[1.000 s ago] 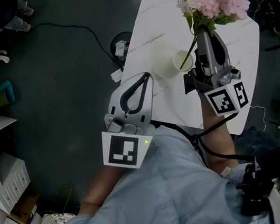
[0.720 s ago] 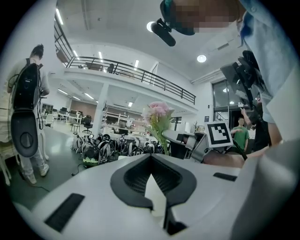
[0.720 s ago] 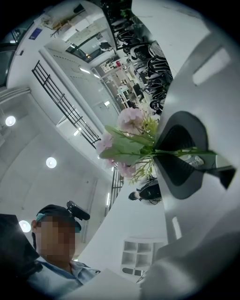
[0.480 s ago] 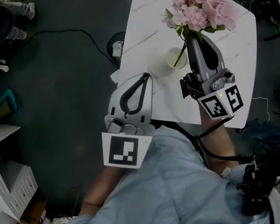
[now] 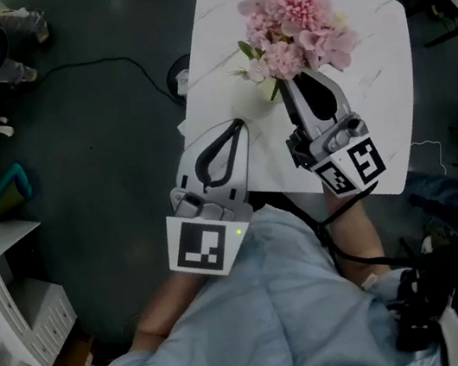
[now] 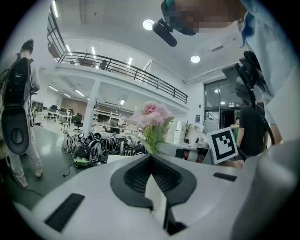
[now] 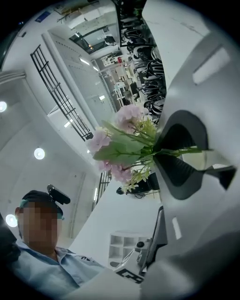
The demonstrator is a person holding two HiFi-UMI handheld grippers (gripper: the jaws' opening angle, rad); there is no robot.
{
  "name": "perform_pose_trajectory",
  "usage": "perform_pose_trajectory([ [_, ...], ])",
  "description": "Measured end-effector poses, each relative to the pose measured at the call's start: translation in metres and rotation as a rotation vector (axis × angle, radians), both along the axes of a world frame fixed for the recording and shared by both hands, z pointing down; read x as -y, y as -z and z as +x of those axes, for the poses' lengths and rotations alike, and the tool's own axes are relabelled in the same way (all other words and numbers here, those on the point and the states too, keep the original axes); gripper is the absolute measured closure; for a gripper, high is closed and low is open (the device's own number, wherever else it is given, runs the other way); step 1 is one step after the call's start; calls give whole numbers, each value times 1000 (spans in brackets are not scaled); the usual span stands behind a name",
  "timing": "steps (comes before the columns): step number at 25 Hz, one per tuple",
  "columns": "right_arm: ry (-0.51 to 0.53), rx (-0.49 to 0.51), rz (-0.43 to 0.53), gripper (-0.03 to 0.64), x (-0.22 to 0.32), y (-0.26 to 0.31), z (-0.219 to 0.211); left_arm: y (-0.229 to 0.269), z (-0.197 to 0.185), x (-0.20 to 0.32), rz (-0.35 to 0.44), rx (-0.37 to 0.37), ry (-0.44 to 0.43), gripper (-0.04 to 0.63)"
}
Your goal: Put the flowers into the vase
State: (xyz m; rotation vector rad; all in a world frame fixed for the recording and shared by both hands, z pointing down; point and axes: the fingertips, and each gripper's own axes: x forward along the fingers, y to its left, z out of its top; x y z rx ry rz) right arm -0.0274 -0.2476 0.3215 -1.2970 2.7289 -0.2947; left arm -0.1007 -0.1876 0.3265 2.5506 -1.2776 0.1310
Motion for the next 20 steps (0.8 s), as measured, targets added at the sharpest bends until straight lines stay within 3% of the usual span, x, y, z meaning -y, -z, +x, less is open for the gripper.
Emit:
perform_pose_trajectory([
  [12,32,-115,-107,563,-30,-30,-5,4,10,-16,12,-1,-52,591],
  [20,18,-187,-127,541,-39,-38,4,7,18,-20,10,-21,-58,591],
])
